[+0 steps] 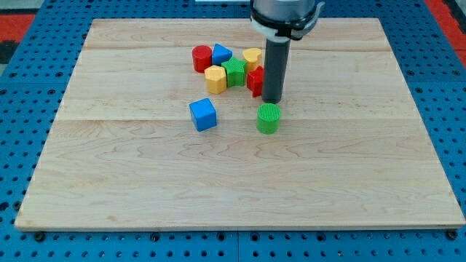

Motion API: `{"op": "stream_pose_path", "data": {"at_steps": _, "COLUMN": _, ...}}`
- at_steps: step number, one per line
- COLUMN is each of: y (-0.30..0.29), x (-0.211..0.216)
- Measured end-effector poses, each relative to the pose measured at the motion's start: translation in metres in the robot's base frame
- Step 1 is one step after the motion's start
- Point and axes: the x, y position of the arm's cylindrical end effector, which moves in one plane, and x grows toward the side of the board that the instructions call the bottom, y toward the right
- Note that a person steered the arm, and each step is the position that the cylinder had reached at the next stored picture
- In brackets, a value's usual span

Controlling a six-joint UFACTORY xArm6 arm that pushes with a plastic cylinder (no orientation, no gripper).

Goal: Push the blue triangle closer to the blue cube

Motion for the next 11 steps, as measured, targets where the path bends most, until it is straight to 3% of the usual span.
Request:
{"op": "stream_pose_path", "data": {"at_steps": 2, "y": 0.016, "x": -0.092}}
{"op": "stream_pose_path", "data": {"at_steps": 3, "y": -0.025, "x": -0.134}}
{"op": "stream_pose_path", "data": {"at_steps": 4, "y": -0.093, "x": -0.093}}
{"op": "stream_pose_path", "data": {"at_steps": 5, "y": -0.100, "x": -0.045}}
{"op": "stream_pose_path", "data": {"at_steps": 6, "y": -0.082, "x": -0.074}}
{"op": "stream_pose_path", "data": {"at_steps": 8, "y": -0.133, "x": 0.017}}
{"op": "stream_pose_path", "data": {"at_steps": 10, "y": -0.124, "x": -0.036}}
{"op": "stream_pose_path", "data": {"at_steps": 11, "y": -0.166, "x": -0.019}}
